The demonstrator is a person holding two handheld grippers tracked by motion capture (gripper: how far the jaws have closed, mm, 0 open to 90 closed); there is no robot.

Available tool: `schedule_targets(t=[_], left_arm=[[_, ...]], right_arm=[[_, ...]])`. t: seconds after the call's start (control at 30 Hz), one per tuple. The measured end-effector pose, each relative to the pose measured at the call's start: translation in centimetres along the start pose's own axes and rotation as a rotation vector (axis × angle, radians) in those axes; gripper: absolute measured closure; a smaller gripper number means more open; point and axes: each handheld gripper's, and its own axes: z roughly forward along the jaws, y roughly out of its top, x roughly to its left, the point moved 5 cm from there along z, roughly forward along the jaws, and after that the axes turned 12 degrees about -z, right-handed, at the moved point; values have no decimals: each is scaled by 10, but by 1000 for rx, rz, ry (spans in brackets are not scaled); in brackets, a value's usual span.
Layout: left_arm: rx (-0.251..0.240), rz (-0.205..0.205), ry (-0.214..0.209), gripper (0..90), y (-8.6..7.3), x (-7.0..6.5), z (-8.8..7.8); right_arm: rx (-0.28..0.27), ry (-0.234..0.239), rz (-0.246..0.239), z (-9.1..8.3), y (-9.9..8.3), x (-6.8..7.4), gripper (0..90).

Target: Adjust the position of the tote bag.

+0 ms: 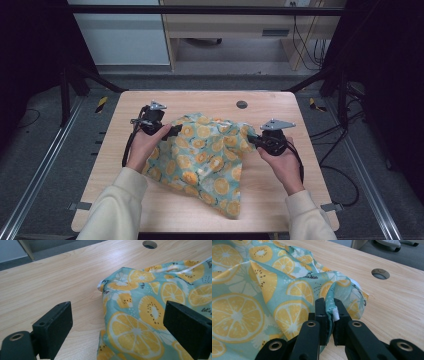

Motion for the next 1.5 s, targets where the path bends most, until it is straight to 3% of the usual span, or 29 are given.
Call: schedule_targets(t=[0.3,0.4,0.5,0.57,0.7,0.83,1.0,1.17,1.23,1.27,1.5], left_arm=[[32,-25,-37,93,-10,-2,6],[56,-18,-46,156,-13,-4,8],[75,1,-53,308,-15,-6,9],[85,32,-45,461,-16,-7,9],[71,74,-48,716,-17,-9,9],[64,113,-36,861,-19,-9,4],[-15,95,-27,892,-16,-8,-11],[-65,112,3,899,-12,-2,-26],[-86,96,-2,900,-10,0,-29],[-92,83,-9,900,-10,0,-29],[-118,94,-6,900,-7,-1,-34]], right_arm=[[-7,-2,6,-3,1,-3,851],[-11,-9,12,-4,0,-5,859],[-11,-9,14,-5,-1,-5,874],[-18,-8,14,-6,-1,-7,881],[-20,-9,15,-7,-1,-8,890],[-24,-15,3,-10,2,-8,894],[-44,-34,-2,-18,8,-12,895],[-39,-56,-20,-25,14,-17,895],[-34,-60,-32,-27,18,-19,895],[-34,-62,-37,-28,21,-20,896],[-40,-83,-66,-35,33,-24,896]])
